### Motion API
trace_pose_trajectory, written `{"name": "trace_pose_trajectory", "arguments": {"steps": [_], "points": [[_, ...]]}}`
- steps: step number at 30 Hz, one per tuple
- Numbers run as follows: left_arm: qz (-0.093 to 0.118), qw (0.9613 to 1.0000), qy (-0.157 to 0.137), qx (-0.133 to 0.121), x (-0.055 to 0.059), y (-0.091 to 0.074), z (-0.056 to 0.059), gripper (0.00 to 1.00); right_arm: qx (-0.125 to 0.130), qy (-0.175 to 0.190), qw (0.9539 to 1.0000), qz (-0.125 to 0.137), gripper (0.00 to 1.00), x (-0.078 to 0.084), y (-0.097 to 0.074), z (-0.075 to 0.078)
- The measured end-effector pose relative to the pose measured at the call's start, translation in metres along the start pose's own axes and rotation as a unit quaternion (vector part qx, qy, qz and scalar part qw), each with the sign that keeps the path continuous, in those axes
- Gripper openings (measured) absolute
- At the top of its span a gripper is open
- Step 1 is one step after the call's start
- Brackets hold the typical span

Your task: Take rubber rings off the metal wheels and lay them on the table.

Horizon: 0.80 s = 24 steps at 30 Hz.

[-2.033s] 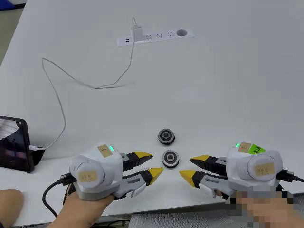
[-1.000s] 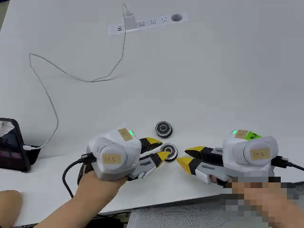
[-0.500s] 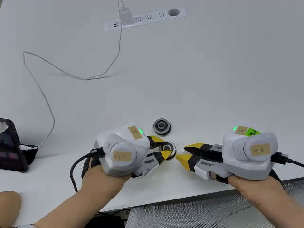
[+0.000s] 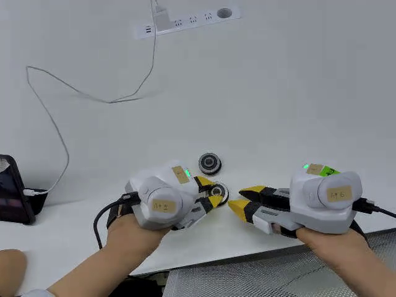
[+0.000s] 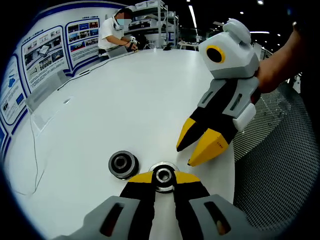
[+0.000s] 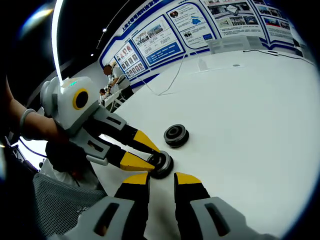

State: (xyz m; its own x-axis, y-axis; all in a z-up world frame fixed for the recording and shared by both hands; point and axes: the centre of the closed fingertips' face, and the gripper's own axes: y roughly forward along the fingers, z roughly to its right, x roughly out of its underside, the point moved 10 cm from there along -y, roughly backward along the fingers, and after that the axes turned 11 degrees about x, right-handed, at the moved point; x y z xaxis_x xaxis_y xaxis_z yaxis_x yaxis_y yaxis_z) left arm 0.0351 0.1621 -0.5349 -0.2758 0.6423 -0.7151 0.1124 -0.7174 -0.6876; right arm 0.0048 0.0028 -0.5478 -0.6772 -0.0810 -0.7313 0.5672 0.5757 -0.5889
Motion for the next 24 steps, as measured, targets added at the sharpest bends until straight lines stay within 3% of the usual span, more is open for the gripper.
{"name": "trace_pose_trajectory", "arguments": {"steps": [24], "points": [[0.011, 0.9999, -0.007, 0.0, 0.002, 0.0, 0.0, 0.13, -0.001, 0.082, 0.9967, 0.003, 0.14, 0.0, 0.015, 0.006]]}}
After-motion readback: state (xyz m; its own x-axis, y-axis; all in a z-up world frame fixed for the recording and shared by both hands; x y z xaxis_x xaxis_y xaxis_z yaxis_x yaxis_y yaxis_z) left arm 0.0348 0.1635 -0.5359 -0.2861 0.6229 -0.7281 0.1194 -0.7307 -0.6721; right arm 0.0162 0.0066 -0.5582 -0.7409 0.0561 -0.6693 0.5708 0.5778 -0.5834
